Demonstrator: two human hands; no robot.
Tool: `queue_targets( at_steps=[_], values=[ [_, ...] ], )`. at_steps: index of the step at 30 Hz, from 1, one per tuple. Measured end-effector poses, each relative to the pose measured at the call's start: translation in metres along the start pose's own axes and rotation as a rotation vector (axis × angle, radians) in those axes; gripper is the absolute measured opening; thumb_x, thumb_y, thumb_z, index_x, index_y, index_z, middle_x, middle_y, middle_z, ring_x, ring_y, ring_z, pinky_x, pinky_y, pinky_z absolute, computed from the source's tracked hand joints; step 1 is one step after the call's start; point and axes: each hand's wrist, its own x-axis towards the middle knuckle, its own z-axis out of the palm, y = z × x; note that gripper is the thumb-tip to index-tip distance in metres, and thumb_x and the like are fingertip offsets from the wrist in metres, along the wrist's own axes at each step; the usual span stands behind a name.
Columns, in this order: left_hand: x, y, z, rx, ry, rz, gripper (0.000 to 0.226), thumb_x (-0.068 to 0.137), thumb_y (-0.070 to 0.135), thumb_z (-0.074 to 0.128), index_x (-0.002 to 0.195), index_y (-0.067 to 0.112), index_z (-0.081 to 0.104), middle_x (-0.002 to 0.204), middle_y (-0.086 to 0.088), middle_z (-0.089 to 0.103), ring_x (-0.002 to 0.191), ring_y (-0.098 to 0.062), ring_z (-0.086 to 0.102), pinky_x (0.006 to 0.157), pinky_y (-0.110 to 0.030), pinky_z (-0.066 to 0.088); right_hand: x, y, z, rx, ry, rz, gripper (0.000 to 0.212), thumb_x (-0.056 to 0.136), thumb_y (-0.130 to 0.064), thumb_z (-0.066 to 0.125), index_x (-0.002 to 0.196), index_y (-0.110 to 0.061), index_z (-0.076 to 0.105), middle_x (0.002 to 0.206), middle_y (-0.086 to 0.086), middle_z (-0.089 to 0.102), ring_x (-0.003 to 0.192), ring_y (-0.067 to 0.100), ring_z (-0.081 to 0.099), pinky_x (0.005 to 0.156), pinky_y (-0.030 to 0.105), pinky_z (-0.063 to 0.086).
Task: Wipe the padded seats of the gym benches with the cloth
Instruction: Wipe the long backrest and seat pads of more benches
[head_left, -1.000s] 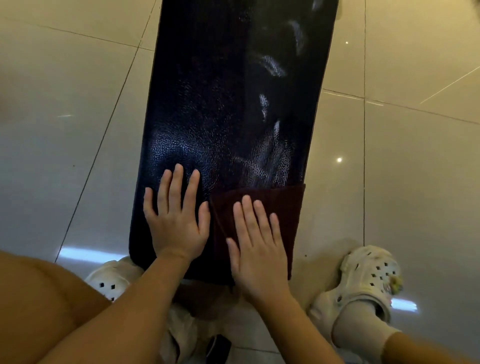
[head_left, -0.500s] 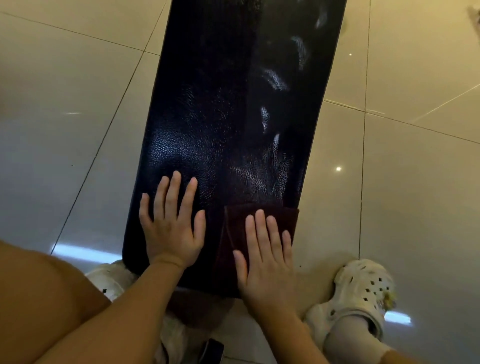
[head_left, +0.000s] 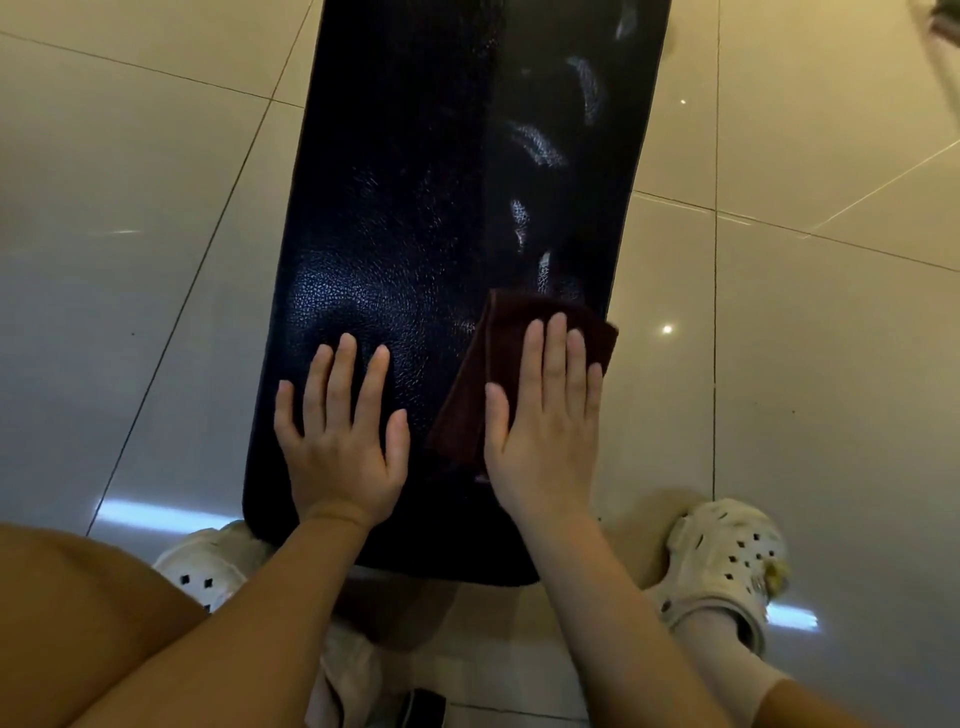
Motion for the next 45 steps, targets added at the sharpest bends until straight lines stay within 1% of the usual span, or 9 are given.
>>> queue_targets(
  at_steps=[5, 11, 13, 17, 20, 28, 35, 41, 45],
  values=[
    [0.000, 0.001, 0.000, -0.009, 0.016, -0.004, 0.055, 0.096, 0.036, 0.038, 0.147, 0.018, 0.038, 0.153, -0.013, 0.037, 0.142, -0.031, 0.030, 0.114, -0.056, 0.018, -0.075, 0.006, 0.003, -0.028, -0.071, -0.026, 0.062, 0.102, -0.045, 0.024, 0.154, -0.012, 0.020, 0.161, 0.008, 0.021, 0.150, 0.022, 0.012, 0.120, 0.040, 0.009],
    [0.000, 0.000, 0.001, 0.012, 0.051, 0.011, 0.054, 0.098, 0.037, 0.037, 0.149, 0.020, 0.034, 0.153, -0.012, 0.037, 0.142, -0.030, 0.031, 0.114, -0.056, 0.021, 0.029, -0.006, -0.012, 0.087, -0.032, -0.086, 0.064, 0.099, -0.045, 0.027, 0.155, -0.013, 0.018, 0.163, 0.005, 0.015, 0.150, 0.017, 0.003, 0.121, 0.034, -0.006],
    [0.000, 0.000, 0.002, 0.019, 0.050, 0.021, 0.054, 0.098, 0.037, 0.036, 0.149, 0.021, 0.033, 0.153, -0.012, 0.037, 0.142, -0.029, 0.031, 0.114, -0.055, 0.021, 0.066, -0.009, -0.015, 0.071, -0.019, -0.070, 0.065, 0.100, -0.045, 0.026, 0.155, -0.013, 0.016, 0.163, 0.005, 0.013, 0.151, 0.019, 0.004, 0.121, 0.035, -0.005],
    [-0.001, -0.001, 0.002, 0.017, 0.043, 0.017, 0.055, 0.097, 0.037, 0.037, 0.149, 0.020, 0.033, 0.154, -0.012, 0.036, 0.142, -0.029, 0.030, 0.114, -0.056, 0.020, 0.034, -0.019, -0.011, 0.072, 0.015, -0.002, 0.062, 0.101, -0.042, 0.029, 0.154, -0.011, 0.022, 0.162, 0.006, 0.019, 0.151, 0.019, 0.011, 0.123, 0.036, 0.003],
    [0.000, 0.000, 0.001, -0.001, 0.033, 0.011, 0.055, 0.095, 0.036, 0.038, 0.148, 0.020, 0.034, 0.153, -0.014, 0.037, 0.142, -0.030, 0.030, 0.114, -0.055, 0.017, -0.013, -0.015, -0.012, 0.054, -0.028, -0.043, 0.061, 0.100, -0.041, 0.033, 0.153, -0.010, 0.029, 0.160, 0.007, 0.026, 0.149, 0.020, 0.017, 0.123, 0.037, 0.007],
    [0.000, -0.001, 0.002, 0.011, 0.045, 0.018, 0.054, 0.097, 0.037, 0.038, 0.148, 0.020, 0.036, 0.153, -0.012, 0.037, 0.142, -0.029, 0.031, 0.114, -0.055, 0.020, 0.074, -0.019, -0.026, 0.024, -0.077, -0.031, 0.065, 0.103, -0.050, 0.023, 0.156, -0.014, 0.012, 0.164, 0.003, 0.009, 0.151, 0.017, 0.003, 0.122, 0.035, -0.003],
    [0.000, 0.000, 0.002, -0.007, 0.044, 0.015, 0.056, 0.094, 0.035, 0.041, 0.148, 0.020, 0.036, 0.152, -0.013, 0.038, 0.141, -0.030, 0.032, 0.112, -0.057, 0.021, 0.001, -0.009, -0.026, 0.027, -0.142, -0.066, 0.065, 0.100, -0.050, 0.024, 0.153, -0.012, 0.026, 0.161, 0.005, 0.022, 0.150, 0.018, 0.013, 0.122, 0.036, 0.002],
    [0.000, -0.001, 0.002, 0.004, 0.053, 0.017, 0.054, 0.097, 0.036, 0.038, 0.148, 0.021, 0.035, 0.153, -0.012, 0.036, 0.142, -0.029, 0.031, 0.114, -0.055, 0.020, 0.082, -0.017, -0.042, -0.020, -0.231, -0.211, 0.066, 0.102, -0.053, 0.017, 0.157, -0.017, 0.006, 0.165, 0.001, 0.002, 0.151, 0.015, -0.004, 0.119, 0.034, -0.010],
    [0.000, -0.001, 0.001, -0.007, 0.063, 0.023, 0.052, 0.099, 0.037, 0.036, 0.148, 0.021, 0.034, 0.153, -0.012, 0.037, 0.142, -0.029, 0.032, 0.113, -0.056, 0.023, 0.103, -0.029, -0.045, -0.013, -0.222, -0.191, 0.065, 0.104, -0.051, 0.019, 0.157, -0.016, 0.007, 0.165, 0.000, 0.001, 0.151, 0.015, -0.003, 0.120, 0.033, -0.007]
  ],
)
